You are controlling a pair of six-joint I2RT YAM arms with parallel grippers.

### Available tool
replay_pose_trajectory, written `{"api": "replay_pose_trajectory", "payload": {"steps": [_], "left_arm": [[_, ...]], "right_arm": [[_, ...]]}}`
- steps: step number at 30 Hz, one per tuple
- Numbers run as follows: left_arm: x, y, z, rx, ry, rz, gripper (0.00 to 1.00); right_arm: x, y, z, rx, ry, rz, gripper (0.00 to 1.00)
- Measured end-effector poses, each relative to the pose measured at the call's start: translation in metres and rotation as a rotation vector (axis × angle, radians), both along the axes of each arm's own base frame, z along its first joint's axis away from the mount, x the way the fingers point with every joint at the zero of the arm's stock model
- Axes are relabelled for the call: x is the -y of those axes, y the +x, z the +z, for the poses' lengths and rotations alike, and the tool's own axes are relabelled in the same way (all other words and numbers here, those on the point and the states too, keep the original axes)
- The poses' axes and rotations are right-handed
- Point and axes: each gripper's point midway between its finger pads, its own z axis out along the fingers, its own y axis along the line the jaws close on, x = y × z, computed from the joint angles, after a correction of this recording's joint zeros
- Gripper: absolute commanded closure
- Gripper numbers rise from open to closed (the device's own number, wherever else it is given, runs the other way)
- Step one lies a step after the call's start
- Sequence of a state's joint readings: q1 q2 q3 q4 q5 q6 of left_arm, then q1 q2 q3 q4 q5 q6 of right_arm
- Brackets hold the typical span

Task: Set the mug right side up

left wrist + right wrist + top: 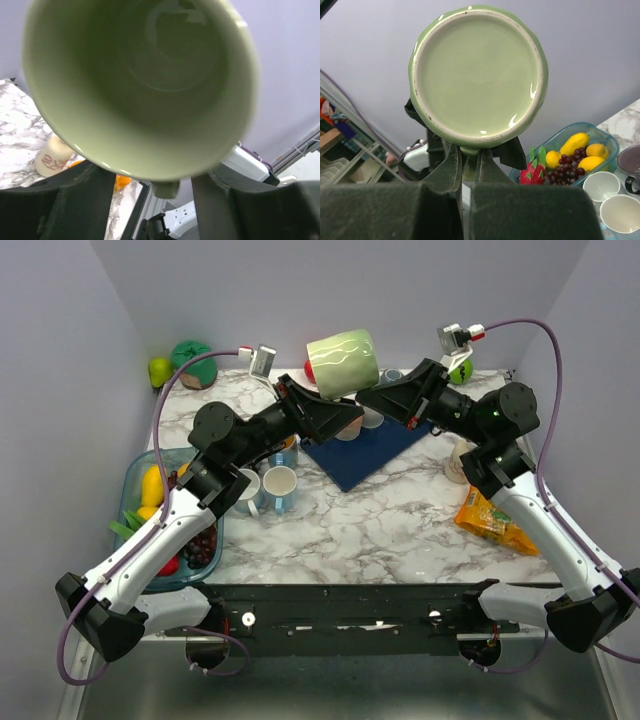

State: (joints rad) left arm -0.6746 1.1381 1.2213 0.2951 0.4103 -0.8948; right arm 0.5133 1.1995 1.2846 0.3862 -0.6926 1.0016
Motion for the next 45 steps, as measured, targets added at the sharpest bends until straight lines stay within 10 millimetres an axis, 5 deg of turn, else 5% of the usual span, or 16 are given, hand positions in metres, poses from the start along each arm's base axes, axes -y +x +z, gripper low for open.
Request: {"api": "replay_pose_trajectory", "payload": {"steps": [6, 10, 15, 22, 29, 38, 45], "left_arm": [[0.003, -0.002, 0.004, 0.0, -0.02, -0.032, 0.63], [0.004, -0.008, 0.01, 0.01, -0.034, -0.059, 1.0], [0.004, -0.011, 0.014, 0.027, -0.036, -0.073, 1.0], [0.005, -0.001, -0.001, 0.017, 0.024, -0.026, 1.0], [-0.001, 0.027, -0.055, -0.097, 0.218, 0.123, 1.0], [-0.02, 0.06, -0.154, -0.26, 0.602, 0.285, 1.0], [-0.036, 0.065, -0.244, -0.43, 0.89, 0.339, 1.0]], "right_arm": [[0.0, -0.002, 0.003, 0.008, 0.008, 0.011, 0.99], [0.001, -0.002, 0.004, 0.016, 0.012, 0.007, 0.99], [0.001, -0.001, 0.006, 0.027, 0.004, 0.0, 0.97], [0.002, 0.013, -0.01, -0.002, -0.07, -0.08, 0.4], [0.024, 0.039, -0.057, -0.1, -0.198, -0.318, 0.23], [0.076, 0.07, -0.162, -0.382, -0.457, -0.665, 0.21], [0.097, 0.079, -0.239, -0.589, -0.687, -0.776, 0.21]]}}
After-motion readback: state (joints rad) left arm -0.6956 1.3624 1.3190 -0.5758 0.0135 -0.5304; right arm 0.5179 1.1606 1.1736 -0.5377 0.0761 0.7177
